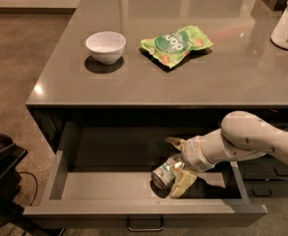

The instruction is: Pick 7up can from top drawer and place on counter

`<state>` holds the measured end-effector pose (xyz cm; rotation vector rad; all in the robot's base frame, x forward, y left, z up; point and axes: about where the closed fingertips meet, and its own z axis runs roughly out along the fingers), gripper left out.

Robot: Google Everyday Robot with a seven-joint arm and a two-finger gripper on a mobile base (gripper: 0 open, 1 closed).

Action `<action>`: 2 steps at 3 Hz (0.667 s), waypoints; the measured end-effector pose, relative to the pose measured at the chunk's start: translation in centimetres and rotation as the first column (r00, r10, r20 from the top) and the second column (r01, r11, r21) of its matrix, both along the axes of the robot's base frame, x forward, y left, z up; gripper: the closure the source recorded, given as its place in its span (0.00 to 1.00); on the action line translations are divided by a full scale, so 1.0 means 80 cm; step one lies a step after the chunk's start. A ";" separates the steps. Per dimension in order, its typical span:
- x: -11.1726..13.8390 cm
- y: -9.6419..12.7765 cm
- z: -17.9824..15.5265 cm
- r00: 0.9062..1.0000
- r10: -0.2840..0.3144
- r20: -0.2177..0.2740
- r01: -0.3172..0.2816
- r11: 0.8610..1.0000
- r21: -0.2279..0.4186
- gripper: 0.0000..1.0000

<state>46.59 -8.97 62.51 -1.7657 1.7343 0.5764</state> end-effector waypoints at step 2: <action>-0.006 0.007 -0.018 1.000 -0.004 -0.016 0.003 1.000 -0.011 0.42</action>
Offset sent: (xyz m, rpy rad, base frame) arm -0.0036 0.0044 -0.0113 -0.0087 0.0120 -0.0023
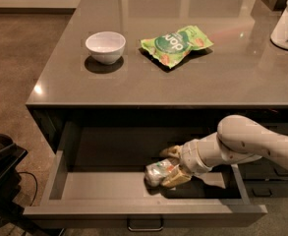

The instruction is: Pick 7up can from top drawer and place on counter

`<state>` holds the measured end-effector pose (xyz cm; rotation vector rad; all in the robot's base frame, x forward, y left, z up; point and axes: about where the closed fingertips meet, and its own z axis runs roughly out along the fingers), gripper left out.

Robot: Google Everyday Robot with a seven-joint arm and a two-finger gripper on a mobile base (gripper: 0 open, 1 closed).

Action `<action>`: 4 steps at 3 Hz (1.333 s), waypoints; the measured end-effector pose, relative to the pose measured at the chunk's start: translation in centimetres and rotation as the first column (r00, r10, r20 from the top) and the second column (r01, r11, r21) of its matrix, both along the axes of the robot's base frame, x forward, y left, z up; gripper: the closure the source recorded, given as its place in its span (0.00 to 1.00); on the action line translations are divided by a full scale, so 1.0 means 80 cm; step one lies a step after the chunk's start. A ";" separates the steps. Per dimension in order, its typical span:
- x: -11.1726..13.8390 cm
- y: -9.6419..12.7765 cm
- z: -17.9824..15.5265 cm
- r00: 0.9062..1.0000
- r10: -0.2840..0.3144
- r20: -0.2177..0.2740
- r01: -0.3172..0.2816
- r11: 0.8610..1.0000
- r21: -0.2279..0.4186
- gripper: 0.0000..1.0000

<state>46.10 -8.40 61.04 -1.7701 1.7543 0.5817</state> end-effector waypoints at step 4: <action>-0.007 -0.003 0.032 1.000 0.009 0.026 -0.009 1.000 0.012 1.00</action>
Offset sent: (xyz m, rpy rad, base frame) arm 0.0000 0.0000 0.0000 0.0000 0.0000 0.0000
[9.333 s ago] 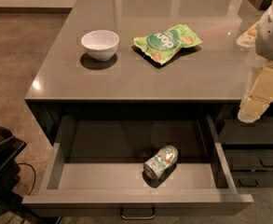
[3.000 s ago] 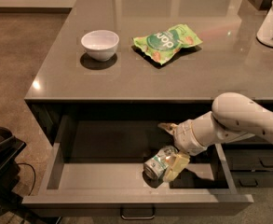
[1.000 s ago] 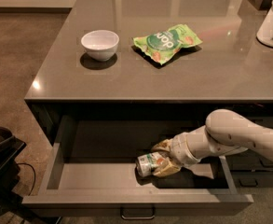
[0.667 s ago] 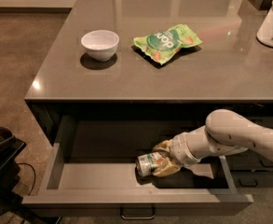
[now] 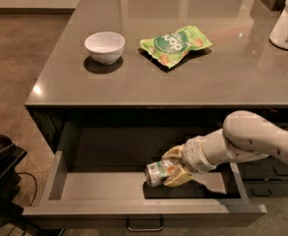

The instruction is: Pick 7up can from top drawer and place on counter

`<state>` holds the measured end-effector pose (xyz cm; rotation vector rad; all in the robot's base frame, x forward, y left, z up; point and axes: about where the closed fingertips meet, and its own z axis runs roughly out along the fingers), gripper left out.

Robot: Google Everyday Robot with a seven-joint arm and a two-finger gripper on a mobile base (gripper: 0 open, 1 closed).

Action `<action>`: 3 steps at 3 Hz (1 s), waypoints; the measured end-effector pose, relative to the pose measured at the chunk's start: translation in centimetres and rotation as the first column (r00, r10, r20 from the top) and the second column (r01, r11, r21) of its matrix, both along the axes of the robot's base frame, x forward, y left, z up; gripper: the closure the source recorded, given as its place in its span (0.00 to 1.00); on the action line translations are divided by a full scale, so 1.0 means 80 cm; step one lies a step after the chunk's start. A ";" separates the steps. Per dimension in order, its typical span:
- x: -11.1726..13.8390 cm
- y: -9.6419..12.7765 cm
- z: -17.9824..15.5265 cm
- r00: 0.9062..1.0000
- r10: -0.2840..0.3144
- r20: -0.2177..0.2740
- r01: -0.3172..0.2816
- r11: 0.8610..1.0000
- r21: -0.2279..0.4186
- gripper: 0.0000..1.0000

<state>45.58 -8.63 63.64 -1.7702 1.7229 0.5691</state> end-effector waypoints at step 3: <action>-0.018 -0.052 0.253 0.978 -0.139 0.155 0.139 0.990 0.010 1.00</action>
Offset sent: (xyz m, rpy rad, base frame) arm -0.0243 -0.0583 0.2251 0.0328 -0.1450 -0.1915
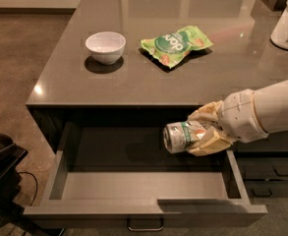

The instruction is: Pick 7up can from top drawer and place on counter

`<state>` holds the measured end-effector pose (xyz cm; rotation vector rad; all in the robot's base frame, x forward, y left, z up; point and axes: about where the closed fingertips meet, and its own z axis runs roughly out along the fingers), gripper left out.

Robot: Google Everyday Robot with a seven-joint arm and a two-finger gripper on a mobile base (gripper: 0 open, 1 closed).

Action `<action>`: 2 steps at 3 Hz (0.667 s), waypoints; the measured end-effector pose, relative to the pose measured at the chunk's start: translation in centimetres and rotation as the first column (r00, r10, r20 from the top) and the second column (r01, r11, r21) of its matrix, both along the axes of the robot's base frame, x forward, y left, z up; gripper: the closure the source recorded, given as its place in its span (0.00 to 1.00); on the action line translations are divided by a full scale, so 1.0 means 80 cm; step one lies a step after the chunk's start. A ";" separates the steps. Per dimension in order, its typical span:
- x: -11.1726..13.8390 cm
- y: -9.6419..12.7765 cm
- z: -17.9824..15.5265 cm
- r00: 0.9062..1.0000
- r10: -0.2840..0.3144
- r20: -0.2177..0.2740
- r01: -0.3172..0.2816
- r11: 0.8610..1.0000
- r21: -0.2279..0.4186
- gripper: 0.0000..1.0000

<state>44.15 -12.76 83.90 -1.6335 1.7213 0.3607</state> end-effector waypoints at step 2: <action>0.039 0.005 0.021 0.999 0.033 0.039 -0.033 0.999 0.000 1.00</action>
Offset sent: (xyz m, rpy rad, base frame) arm 0.1038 0.0101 0.0541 0.0052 -0.1275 0.1005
